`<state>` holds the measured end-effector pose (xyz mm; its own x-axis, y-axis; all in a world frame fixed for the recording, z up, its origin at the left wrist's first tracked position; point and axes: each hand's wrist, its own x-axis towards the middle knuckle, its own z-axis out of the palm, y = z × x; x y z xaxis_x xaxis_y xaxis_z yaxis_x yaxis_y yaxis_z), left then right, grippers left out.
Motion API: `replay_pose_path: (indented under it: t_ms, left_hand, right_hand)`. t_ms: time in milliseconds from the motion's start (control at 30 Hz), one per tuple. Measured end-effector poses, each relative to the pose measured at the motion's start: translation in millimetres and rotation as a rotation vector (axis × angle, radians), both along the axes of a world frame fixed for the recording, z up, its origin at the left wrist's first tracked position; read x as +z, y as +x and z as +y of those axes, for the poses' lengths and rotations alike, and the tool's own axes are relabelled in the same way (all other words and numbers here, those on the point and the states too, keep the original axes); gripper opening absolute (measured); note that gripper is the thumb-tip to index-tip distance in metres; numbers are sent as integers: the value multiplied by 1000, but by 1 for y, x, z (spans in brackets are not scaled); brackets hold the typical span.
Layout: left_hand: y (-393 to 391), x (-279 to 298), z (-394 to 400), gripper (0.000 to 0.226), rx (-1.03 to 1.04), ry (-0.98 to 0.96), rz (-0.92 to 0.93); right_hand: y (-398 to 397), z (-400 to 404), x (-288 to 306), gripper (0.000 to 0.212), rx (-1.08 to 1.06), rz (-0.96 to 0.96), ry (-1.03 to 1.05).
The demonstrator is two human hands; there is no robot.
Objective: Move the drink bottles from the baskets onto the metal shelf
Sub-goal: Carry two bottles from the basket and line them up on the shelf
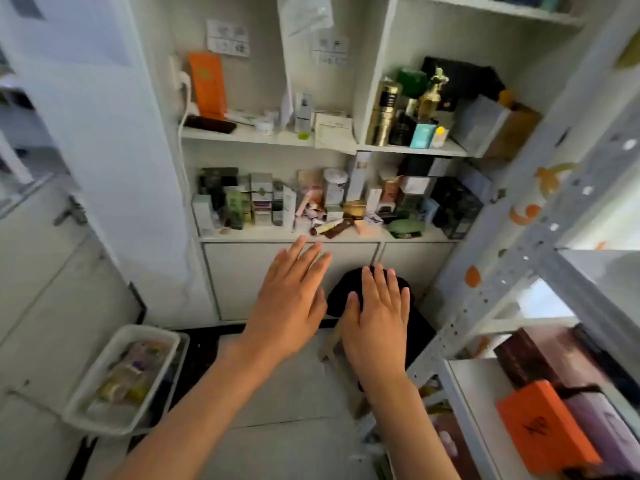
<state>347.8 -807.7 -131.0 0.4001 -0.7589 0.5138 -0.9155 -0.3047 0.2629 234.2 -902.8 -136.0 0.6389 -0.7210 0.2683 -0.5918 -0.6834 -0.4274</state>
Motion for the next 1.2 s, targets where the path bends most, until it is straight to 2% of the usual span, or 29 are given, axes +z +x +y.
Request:
replay_pose_path:
  t_ms: [200, 400, 567, 667, 833, 1033, 1200]
  left_hand:
    - [55, -16, 132, 52, 400, -44, 92]
    - [91, -27, 275, 53, 736, -67, 194]
    - [127, -34, 410, 51, 935, -118, 214]
    - [142, -36, 490, 50, 1019, -137, 237]
    - [154, -33, 602, 49, 1187, -240, 254]
    - [154, -32, 670, 50, 1303, -372, 356]
    - [168, -33, 689, 48, 1319, -388, 399]
  right_hand:
    - [94, 90, -6, 55, 396, 12, 35]
    - [185, 216, -14, 56, 659, 45, 95]
    - [254, 358, -17, 55, 860, 20, 82]
    - [287, 443, -17, 62, 934, 9, 101]
    - [323, 558, -10, 52, 1100, 16, 150]
    - [350, 630, -7, 51, 1207, 39, 163]
    - [372, 656, -6, 50, 1251, 15, 154]
